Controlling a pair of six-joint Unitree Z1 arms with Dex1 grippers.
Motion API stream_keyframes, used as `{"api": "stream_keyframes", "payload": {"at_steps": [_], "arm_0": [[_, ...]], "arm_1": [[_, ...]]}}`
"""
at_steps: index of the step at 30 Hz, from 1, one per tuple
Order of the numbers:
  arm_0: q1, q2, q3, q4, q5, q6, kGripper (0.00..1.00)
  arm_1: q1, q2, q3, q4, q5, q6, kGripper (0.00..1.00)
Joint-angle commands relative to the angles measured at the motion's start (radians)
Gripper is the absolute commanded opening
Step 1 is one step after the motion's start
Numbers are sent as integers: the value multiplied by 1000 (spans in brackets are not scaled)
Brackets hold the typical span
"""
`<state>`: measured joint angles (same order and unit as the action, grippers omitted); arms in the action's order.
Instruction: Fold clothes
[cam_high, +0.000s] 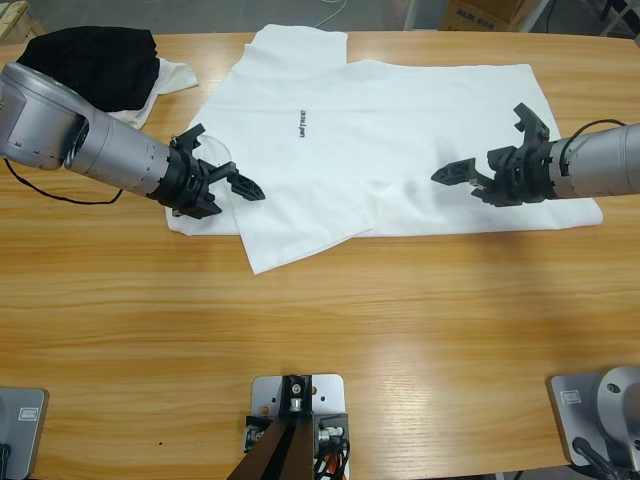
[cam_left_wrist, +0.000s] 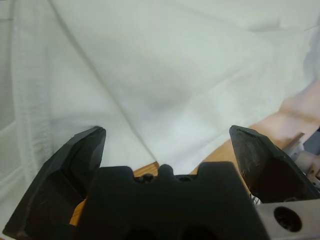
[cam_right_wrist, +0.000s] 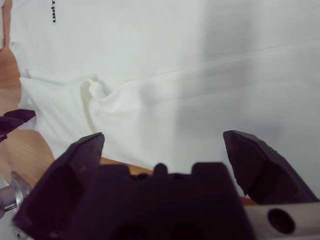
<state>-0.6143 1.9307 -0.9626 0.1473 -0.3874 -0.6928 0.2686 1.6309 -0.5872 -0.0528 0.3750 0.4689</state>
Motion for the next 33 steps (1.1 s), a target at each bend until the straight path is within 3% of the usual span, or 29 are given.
{"api": "stream_keyframes", "payload": {"at_steps": [1, 21, 33], "arm_0": [[-1, 30, 28, -29, 5, -24, 1000], [-32, -12, -31, -21, -39, -53, 1000], [-48, 33, -1, -21, -39, -57, 1000]], "arm_1": [[12, 20, 25, -7, 2, -13, 968], [12, 26, 32, -9, 1, -15, 968], [12, 30, 35, -15, 2, -16, 969]]}}
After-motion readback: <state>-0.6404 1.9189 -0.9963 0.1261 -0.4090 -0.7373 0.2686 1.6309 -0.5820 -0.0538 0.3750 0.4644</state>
